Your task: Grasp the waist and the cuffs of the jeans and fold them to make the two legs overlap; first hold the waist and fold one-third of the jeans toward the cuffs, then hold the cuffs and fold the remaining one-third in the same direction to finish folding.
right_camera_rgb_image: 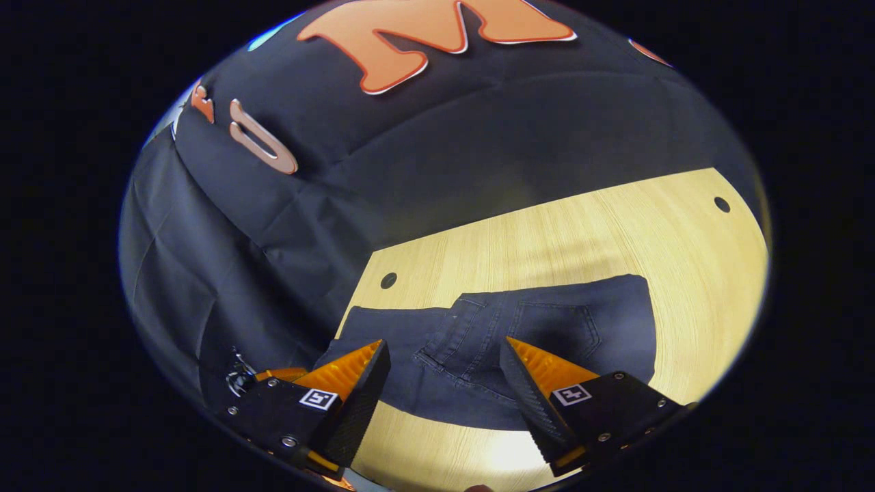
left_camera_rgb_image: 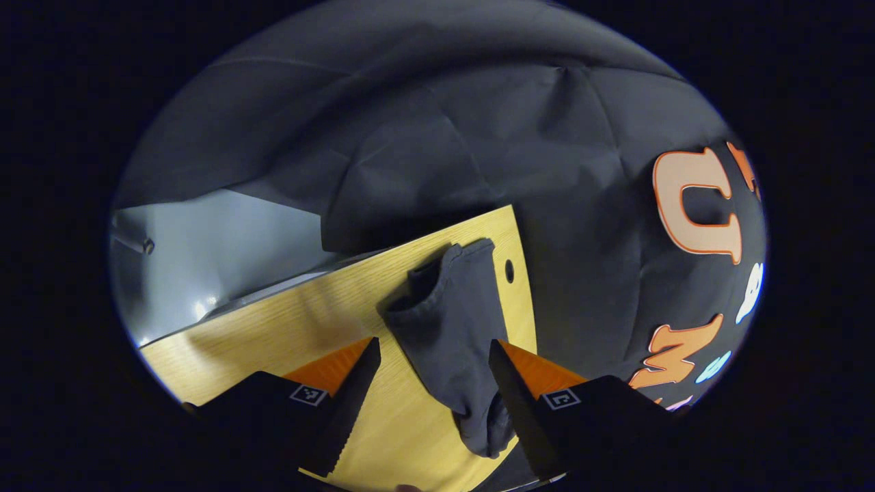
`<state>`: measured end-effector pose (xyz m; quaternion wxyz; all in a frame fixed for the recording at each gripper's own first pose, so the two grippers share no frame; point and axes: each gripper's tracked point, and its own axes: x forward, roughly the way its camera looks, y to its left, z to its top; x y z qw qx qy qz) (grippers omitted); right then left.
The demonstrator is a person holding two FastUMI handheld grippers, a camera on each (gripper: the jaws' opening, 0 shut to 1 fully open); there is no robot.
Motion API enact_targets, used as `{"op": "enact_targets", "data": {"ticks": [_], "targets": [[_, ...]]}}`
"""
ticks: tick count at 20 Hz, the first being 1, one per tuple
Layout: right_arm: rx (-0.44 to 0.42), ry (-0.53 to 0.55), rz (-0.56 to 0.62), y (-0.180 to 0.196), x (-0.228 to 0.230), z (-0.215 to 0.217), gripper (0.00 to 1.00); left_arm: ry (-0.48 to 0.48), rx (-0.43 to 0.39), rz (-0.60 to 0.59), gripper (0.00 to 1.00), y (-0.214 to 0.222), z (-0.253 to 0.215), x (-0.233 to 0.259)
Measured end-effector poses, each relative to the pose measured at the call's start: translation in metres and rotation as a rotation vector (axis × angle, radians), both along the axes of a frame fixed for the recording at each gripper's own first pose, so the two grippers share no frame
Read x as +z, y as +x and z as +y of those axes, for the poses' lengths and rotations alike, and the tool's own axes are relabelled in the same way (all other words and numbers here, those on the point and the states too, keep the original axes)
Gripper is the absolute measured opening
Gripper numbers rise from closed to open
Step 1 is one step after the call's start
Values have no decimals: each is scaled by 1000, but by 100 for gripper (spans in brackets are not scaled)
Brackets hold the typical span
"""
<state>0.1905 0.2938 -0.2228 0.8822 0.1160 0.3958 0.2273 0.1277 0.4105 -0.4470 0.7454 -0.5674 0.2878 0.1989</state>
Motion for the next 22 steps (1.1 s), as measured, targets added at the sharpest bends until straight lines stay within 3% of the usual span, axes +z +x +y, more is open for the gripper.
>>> {"op": "enact_targets", "data": {"ticks": [6, 11, 13, 14, 15, 17, 18, 22], "targets": [[-105, 45, 44, 9, 0, -41, 98, -5, -26, -29, 97, 48, 4, -19], [-191, 80, 101, -1, -15, -75, 98, -24, -88, -67, 94, 121, -10, -26], [-216, 71, 109, -5, -17, -89, 99, 15, -130, -44, 94, 145, -17, -33], [-226, 72, 107, -7, -15, -95, 98, 68, -151, 34, 93, 149, -13, -49], [-238, 81, 103, -7, -12, -100, 98, 106, -165, 106, 65, 149, -10, -59], [-263, 116, 90, -8, -5, -110, 98, 134, -151, 102, 9, 153, -20, -60], [-273, 132, 85, -8, 1, -115, 98, 124, -147, 70, 4, 152, -23, -52], [-261, 139, 66, -5, 7, -120, 98, 109, -97, -42, 4, 146, -24, 9]]}}
